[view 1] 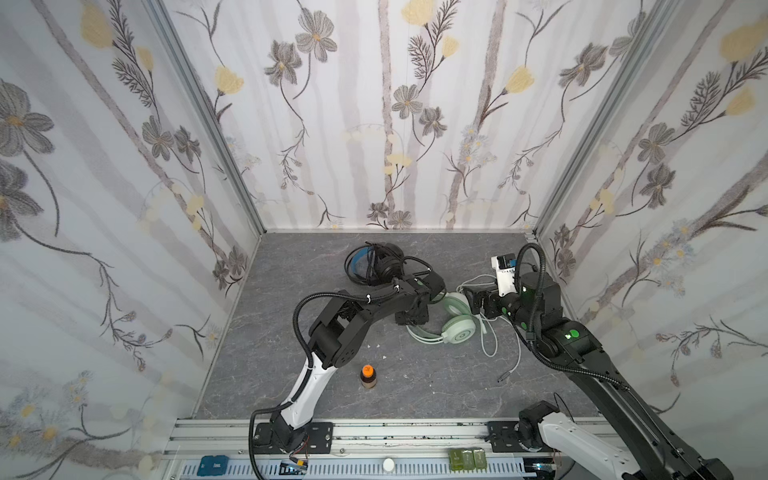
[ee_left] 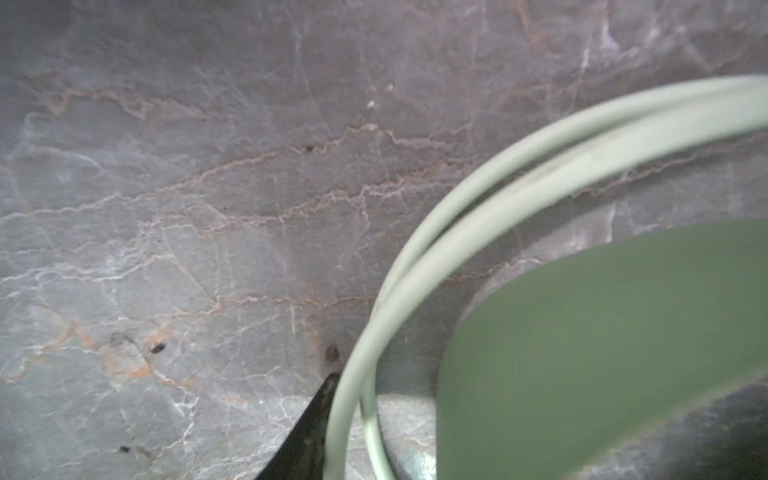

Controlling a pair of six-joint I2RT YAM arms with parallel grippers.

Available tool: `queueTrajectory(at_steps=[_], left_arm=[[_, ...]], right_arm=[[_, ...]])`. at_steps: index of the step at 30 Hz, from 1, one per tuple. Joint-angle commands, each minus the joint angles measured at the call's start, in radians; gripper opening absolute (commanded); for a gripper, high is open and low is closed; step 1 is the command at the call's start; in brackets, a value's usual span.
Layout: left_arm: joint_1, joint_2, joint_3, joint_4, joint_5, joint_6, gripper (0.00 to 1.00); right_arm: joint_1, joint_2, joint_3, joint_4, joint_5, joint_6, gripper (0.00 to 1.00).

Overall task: Wrap the headphones
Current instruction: 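Move the left gripper to the green headset band and grasp it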

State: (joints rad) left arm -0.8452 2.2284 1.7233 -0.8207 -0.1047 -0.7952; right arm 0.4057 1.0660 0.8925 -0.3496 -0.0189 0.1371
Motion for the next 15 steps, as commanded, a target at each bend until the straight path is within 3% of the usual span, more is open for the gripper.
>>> queueTrajectory(at_steps=[1, 4, 8, 15], left_arm=[[0.014, 0.007, -0.023, -0.045, 0.023, 0.000, 0.45], [0.034, 0.008, -0.055, -0.031, 0.055, 0.008, 0.43], [0.041, -0.004, -0.096, -0.011, 0.038, 0.029, 0.30], [0.036, -0.029, -0.090, -0.033, -0.058, 0.022, 0.07]], right_arm=[[0.002, 0.022, 0.019, 0.043, 0.051, -0.009, 1.00], [0.003, 0.047, 0.059, 0.014, 0.100, -0.006, 1.00], [0.001, 0.070, 0.089, 0.018, 0.141, -0.028, 1.00], [0.001, 0.092, 0.102, 0.037, 0.050, -0.088, 1.00]])
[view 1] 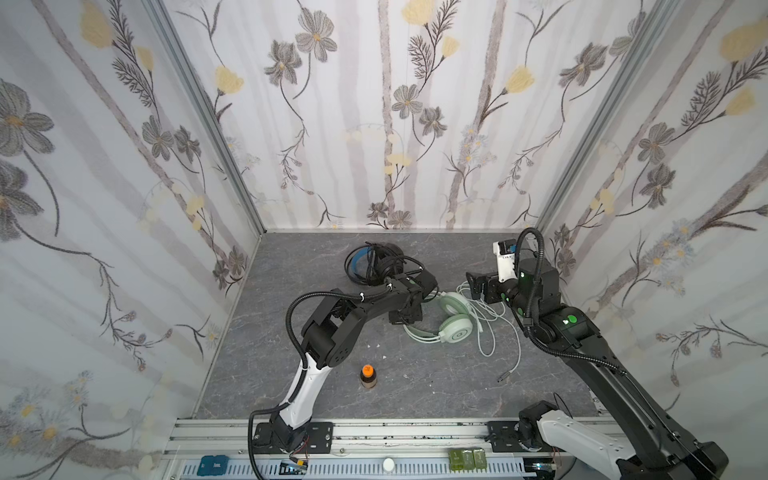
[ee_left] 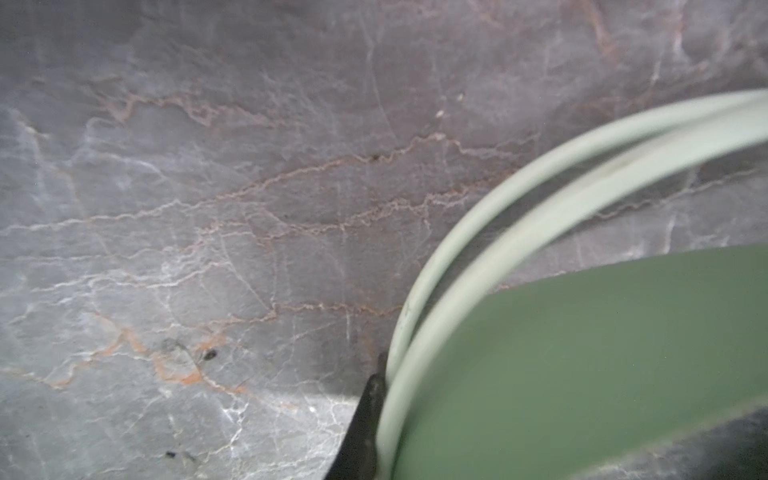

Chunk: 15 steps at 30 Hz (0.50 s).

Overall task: Wrap the headphones
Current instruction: 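Move the left gripper to the green headset band and grasp it, then lift the green headset with the left gripper while the right gripper grasps its cable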

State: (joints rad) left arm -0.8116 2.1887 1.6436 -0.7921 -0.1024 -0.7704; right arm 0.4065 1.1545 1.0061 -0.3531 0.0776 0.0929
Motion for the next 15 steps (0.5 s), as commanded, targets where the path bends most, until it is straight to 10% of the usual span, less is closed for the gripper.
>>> queueTrajectory(at_steps=[1, 15], left_arm=[[0.003, 0.004, -0.005, -0.062, -0.074, -0.003, 0.05], [-0.004, -0.114, 0.396, -0.360, -0.308, 0.170, 0.00]], right_arm=[[0.000, -0.001, -0.030, 0.045, -0.046, -0.049, 1.00], [-0.011, -0.183, -0.222, 0.160, -0.308, -0.076, 1.00]])
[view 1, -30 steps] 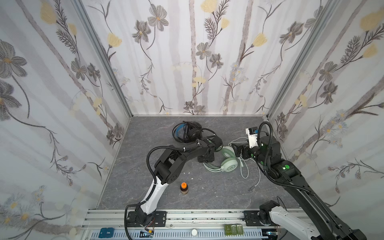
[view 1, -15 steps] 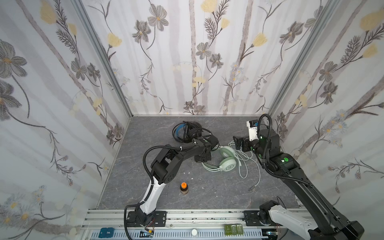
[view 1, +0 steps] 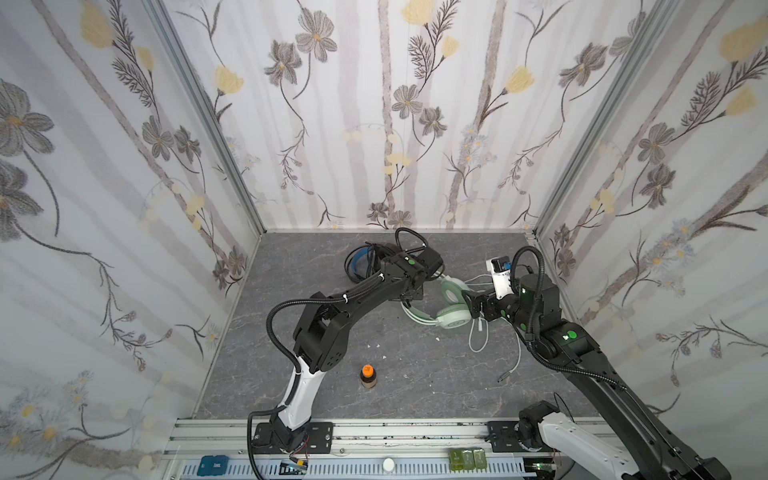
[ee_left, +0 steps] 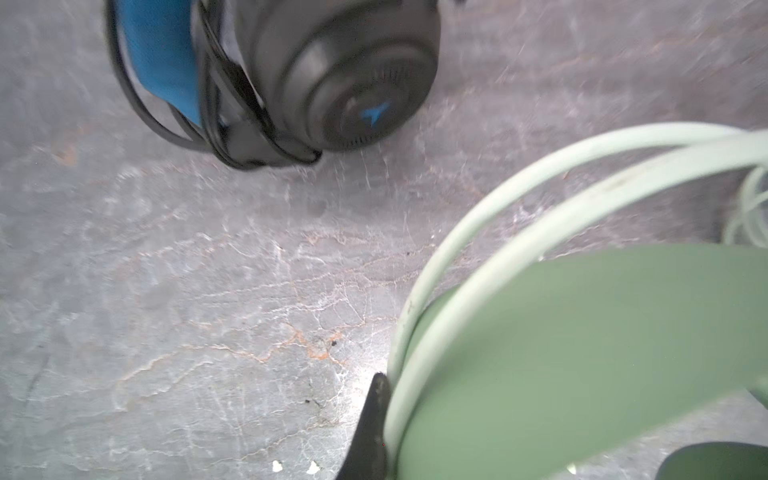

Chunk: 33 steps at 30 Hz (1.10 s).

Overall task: Wrap the headphones
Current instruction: 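Lift the green headset with the left gripper while the right gripper grasps its cable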

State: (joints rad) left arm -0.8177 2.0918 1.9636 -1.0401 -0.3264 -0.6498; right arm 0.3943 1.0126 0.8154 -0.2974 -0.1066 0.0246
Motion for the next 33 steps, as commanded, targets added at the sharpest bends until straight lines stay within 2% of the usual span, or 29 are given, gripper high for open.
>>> queueTrajectory(at_steps=[1, 4, 6, 12, 15, 18, 23, 33], left_arm=[[0.002, -0.011, 0.132, -0.161, -0.112, 0.061, 0.00], [0.007, -0.005, 0.257, -0.257, -0.183, 0.099, 0.00], [0.015, -0.011, 0.299, -0.276, -0.204, 0.117, 0.00], [0.068, -0.044, 0.386, -0.289, -0.130, 0.133, 0.00], [0.093, -0.047, 0.455, -0.299, -0.096, 0.142, 0.00], [0.109, -0.048, 0.512, -0.314, -0.075, 0.134, 0.00], [0.116, -0.072, 0.540, -0.317, -0.062, 0.125, 0.00], [0.133, -0.105, 0.555, -0.306, 0.006, 0.106, 0.00]], right_arm=[[0.002, -0.085, -0.057, 0.142, -0.165, -0.008, 1.00], [0.000, -0.202, -0.158, 0.258, -0.233, 0.009, 1.00], [0.001, -0.224, -0.180, 0.277, -0.240, 0.013, 1.00], [0.000, -0.251, -0.207, 0.244, -0.234, 0.009, 1.00], [-0.003, -0.274, -0.260, 0.299, -0.265, 0.045, 0.98], [-0.012, -0.216, -0.255, 0.337, -0.260, 0.066, 0.93], [-0.035, -0.142, -0.253, 0.473, -0.340, 0.084, 0.94], [-0.043, -0.011, -0.282, 0.671, -0.384, 0.139, 0.91]])
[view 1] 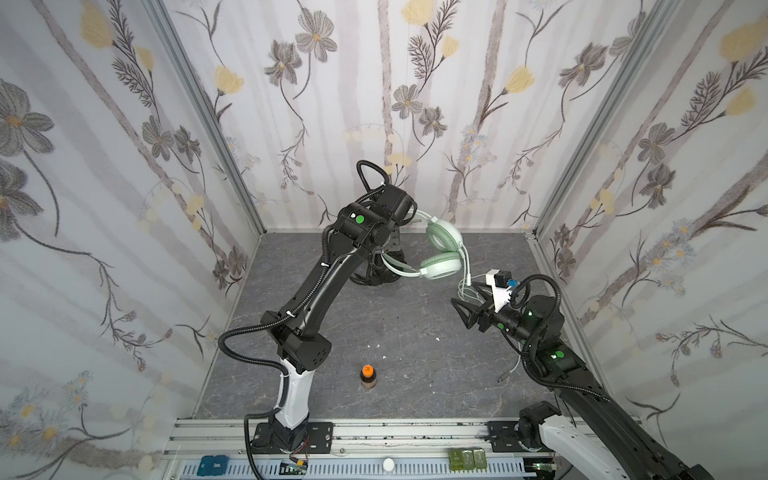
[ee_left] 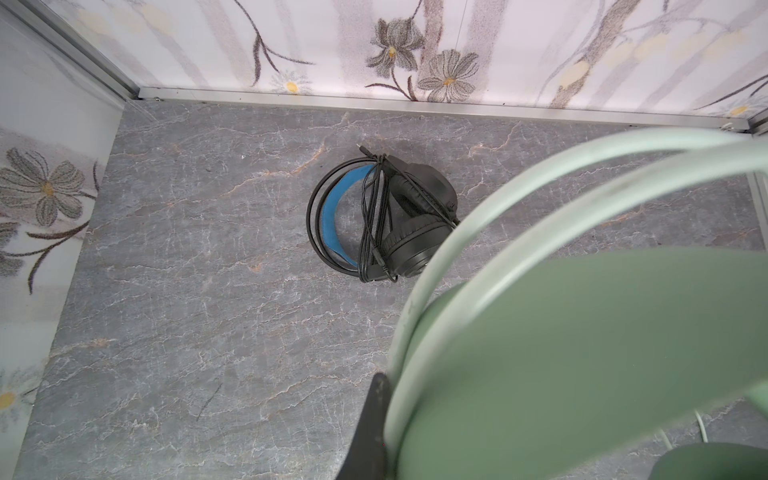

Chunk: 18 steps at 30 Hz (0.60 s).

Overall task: Wrap the headphones
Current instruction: 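Lift the green headset with the left gripper while the right gripper grasps its cable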

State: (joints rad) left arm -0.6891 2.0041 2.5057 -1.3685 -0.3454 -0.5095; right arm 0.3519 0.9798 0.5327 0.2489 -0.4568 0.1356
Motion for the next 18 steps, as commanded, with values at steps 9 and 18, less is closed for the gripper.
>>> queueTrajectory(at_steps=[9, 18], left_arm=[[0.006, -0.051, 0.012, 0.008, 0.052, -0.037, 0.00], [0.009, -0.079, 0.008, 0.019, 0.065, -0.015, 0.00]], right_arm=[[-0.005, 0.038, 0.006, 0.158, -0.034, 0.019, 0.74], [-0.004, -0.097, -0.011, 0.032, 0.000, -0.021, 0.78]])
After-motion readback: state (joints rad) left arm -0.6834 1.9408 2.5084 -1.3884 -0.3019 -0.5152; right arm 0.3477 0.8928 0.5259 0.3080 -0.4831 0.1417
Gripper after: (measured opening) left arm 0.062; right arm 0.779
